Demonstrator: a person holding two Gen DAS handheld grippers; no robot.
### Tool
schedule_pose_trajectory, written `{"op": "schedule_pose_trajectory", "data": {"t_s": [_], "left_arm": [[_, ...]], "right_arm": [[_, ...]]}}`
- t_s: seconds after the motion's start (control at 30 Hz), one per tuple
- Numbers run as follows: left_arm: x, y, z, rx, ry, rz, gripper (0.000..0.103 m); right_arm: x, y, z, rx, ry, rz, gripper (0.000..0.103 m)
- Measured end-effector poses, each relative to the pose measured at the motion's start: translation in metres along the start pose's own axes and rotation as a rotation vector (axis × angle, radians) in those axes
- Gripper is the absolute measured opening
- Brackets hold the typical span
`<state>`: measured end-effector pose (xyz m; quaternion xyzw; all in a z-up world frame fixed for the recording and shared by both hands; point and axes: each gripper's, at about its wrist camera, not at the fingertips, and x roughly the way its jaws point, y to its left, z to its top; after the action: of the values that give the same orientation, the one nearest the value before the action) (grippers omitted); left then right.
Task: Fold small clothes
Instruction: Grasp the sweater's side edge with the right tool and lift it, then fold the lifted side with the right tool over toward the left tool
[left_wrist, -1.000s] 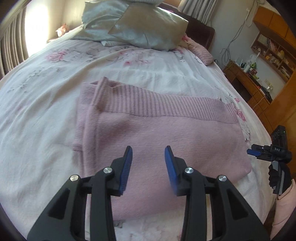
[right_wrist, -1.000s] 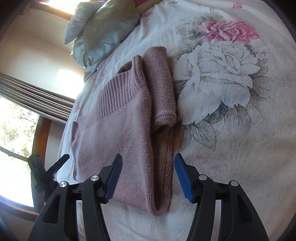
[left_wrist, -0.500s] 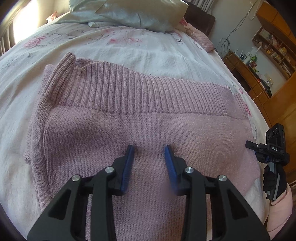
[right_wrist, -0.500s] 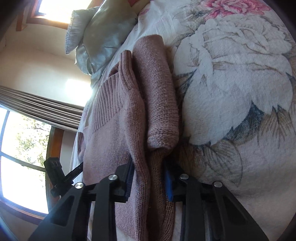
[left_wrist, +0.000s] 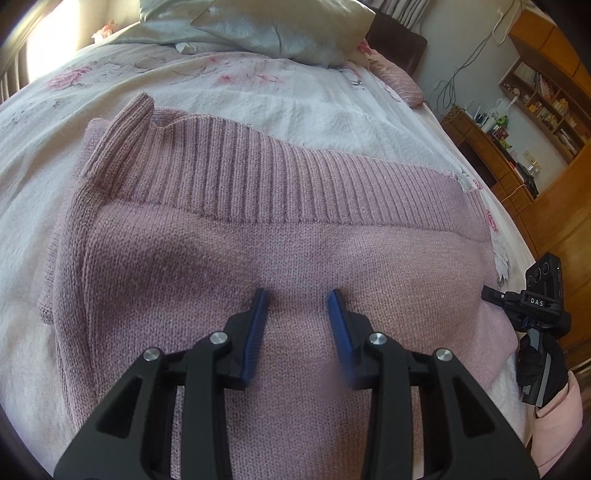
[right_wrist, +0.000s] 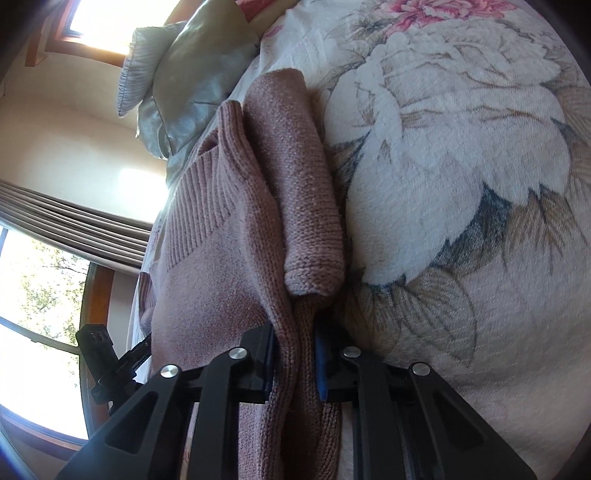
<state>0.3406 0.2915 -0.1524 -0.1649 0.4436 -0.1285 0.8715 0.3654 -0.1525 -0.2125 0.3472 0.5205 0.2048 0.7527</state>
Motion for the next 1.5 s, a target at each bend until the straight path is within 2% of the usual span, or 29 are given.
{"op": "schedule_pose_trajectory", "data": {"t_s": [0.13, 0.2, 0.3, 0.33, 0.4, 0.57, 0.67, 0.83, 1.0, 1.13, 1.33, 1.43, 1.47, 1.5], "left_arm": [[0.000, 0.001, 0.000, -0.015, -0.002, -0.011, 0.035], [-0.002, 0.002, 0.002, -0.016, 0.007, -0.017, 0.035], [-0.014, 0.009, 0.007, -0.066, 0.036, -0.069, 0.034], [-0.021, 0.013, 0.007, -0.088, 0.032, -0.096, 0.037], [-0.035, 0.019, 0.006, -0.094, 0.011, -0.128, 0.042], [-0.056, 0.025, 0.001, -0.048, -0.004, -0.133, 0.043], [-0.062, 0.031, -0.001, -0.047, -0.011, -0.140, 0.043], [-0.070, 0.047, -0.002, -0.076, -0.026, -0.154, 0.043], [-0.080, 0.064, -0.003, -0.124, -0.048, -0.175, 0.043], [-0.085, 0.073, -0.003, -0.142, -0.060, -0.178, 0.043], [-0.086, 0.079, 0.001, -0.170, -0.064, -0.199, 0.043], [-0.084, 0.078, 0.002, -0.178, -0.054, -0.202, 0.043], [-0.083, 0.077, 0.003, -0.181, -0.052, -0.208, 0.043], [-0.084, 0.075, 0.003, -0.183, -0.050, -0.215, 0.043]], "right_arm": [[-0.001, 0.004, 0.003, 0.041, 0.010, -0.034, 0.017], [-0.005, 0.020, 0.007, 0.037, 0.007, -0.076, 0.016], [-0.018, 0.049, 0.011, 0.004, -0.027, -0.074, 0.015], [-0.024, 0.062, 0.014, -0.016, -0.041, -0.064, 0.015], [-0.031, 0.094, 0.020, -0.074, -0.057, -0.063, 0.014], [-0.015, 0.188, 0.025, -0.271, -0.019, -0.112, 0.014], [0.008, 0.235, 0.014, -0.381, 0.023, -0.125, 0.014], [0.057, 0.289, -0.018, -0.548, 0.112, -0.171, 0.014], [0.106, 0.312, -0.052, -0.672, 0.196, -0.238, 0.014], [0.134, 0.308, -0.066, -0.676, 0.255, -0.261, 0.014], [0.154, 0.293, -0.078, -0.686, 0.287, -0.293, 0.016], [0.154, 0.293, -0.083, -0.701, 0.288, -0.284, 0.024], [0.152, 0.295, -0.085, -0.698, 0.286, -0.264, 0.032], [0.146, 0.297, -0.086, -0.697, 0.283, -0.242, 0.035]]}}
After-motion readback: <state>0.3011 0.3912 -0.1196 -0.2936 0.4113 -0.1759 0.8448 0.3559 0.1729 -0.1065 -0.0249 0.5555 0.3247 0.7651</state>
